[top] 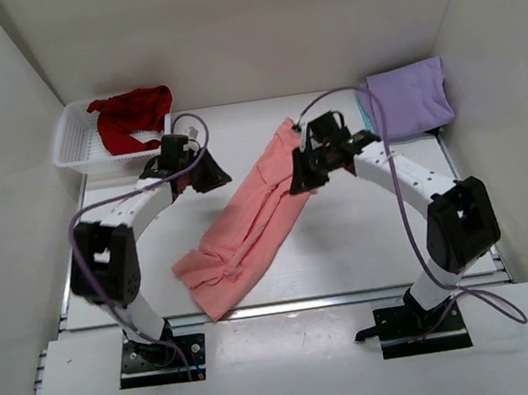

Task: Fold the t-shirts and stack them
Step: Rotate the tshirt 90 degrees

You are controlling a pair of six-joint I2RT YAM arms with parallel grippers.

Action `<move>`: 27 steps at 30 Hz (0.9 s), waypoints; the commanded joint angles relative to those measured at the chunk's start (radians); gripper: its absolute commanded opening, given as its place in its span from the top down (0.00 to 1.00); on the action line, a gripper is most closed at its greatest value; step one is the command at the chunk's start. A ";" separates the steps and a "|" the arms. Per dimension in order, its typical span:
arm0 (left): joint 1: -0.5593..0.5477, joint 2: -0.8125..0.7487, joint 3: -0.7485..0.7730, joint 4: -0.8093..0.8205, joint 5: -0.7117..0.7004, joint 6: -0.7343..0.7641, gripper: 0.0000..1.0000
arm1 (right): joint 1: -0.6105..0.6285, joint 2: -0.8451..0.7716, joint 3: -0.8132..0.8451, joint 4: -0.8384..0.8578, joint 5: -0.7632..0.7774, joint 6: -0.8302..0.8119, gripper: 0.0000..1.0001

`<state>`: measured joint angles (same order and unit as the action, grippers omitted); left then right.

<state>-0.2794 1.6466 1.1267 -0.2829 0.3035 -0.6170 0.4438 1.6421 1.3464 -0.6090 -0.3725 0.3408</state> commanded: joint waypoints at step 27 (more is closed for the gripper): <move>-0.090 0.656 0.539 0.085 0.069 0.043 0.67 | 0.400 0.309 -0.205 0.138 0.199 0.119 1.00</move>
<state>-0.3969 2.3005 1.6451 -0.1822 0.4309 -0.5697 0.8791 1.9114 1.1465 -0.3115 -0.4202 0.5121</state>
